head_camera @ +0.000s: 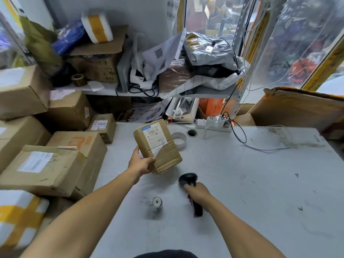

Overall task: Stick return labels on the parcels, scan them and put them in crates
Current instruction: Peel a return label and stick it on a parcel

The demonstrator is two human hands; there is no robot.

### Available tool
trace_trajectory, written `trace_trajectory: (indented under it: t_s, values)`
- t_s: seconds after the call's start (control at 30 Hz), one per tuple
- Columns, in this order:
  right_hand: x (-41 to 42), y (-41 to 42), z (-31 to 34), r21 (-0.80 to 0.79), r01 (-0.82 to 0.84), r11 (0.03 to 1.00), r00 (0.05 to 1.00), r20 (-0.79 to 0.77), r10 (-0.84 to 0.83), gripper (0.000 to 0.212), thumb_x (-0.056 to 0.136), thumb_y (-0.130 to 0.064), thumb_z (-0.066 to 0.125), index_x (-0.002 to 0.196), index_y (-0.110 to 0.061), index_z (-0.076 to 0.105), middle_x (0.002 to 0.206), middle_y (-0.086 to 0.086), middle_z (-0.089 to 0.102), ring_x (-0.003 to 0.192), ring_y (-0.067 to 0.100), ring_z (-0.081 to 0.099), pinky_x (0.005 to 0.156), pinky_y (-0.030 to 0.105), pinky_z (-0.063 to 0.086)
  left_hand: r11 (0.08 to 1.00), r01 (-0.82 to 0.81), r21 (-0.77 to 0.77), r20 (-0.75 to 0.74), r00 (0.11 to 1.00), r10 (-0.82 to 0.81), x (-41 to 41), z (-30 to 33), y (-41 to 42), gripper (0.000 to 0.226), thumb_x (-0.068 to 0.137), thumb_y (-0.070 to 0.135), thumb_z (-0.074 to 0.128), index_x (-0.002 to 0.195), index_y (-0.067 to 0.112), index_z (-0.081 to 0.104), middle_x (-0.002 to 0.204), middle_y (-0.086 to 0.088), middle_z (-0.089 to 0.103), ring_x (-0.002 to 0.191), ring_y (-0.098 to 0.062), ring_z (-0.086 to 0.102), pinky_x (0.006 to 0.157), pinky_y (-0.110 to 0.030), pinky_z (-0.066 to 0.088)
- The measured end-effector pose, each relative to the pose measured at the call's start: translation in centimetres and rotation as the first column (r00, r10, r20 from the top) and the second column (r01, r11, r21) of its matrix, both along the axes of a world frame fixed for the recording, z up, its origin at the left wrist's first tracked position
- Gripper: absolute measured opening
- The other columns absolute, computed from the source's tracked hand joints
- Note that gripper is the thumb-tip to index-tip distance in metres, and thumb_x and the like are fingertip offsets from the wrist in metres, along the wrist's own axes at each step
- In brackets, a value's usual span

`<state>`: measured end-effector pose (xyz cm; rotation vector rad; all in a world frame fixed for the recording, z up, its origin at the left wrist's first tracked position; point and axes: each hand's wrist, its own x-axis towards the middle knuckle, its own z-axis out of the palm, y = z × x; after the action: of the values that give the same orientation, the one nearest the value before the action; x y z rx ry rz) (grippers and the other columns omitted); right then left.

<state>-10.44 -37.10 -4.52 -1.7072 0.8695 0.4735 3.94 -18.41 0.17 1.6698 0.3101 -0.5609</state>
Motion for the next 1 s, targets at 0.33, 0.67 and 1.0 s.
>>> trace_trajectory:
  t_s: [0.33, 0.67, 1.0]
  values:
    - [5.2, -1.6, 12.8, 0.053, -0.08, 0.995, 0.943, 0.327, 0.058, 0.01, 0.09, -0.012, 0.054, 0.082, -0.008, 0.054, 0.073, 0.009, 0.052, 0.053, 0.017, 0.047, 0.049, 0.027, 0.041, 0.999, 0.035, 0.042, -0.007, 0.999, -0.035, 0.2, -0.3, 0.0, 0.079, 0.095, 0.002, 0.065, 0.156, 0.033, 0.027, 0.129, -0.005, 0.057, 0.117, -0.037, 0.062, 0.09, -0.055, 0.058]
    - [5.7, -0.3, 19.0, 0.073, -0.121, 0.99, 0.916, 0.393, 0.083, 0.005, 0.088, -0.008, 0.053, 0.084, -0.007, 0.05, 0.071, 0.012, 0.048, 0.049, 0.015, 0.044, 0.047, 0.027, 0.038, 0.996, 0.068, 0.051, -0.024, 0.997, -0.067, 0.6, -0.7, -0.1, 0.082, 0.094, 0.005, 0.068, 0.157, 0.033, 0.025, 0.137, -0.011, 0.057, 0.113, -0.038, 0.064, 0.089, -0.056, 0.058]
    - [5.4, 0.4, 18.6, 0.081, -0.085, 0.993, 0.935, 0.351, 0.051, 0.009, 0.087, -0.008, 0.052, 0.078, -0.009, 0.049, 0.067, 0.009, 0.047, 0.05, 0.016, 0.043, 0.047, 0.024, 0.037, 0.991, 0.106, 0.084, -0.031, 0.994, -0.104, 0.3, -1.1, 0.5, 0.08, 0.095, 0.005, 0.067, 0.157, 0.032, 0.025, 0.134, -0.008, 0.057, 0.114, -0.035, 0.063, 0.069, -0.041, 0.06]
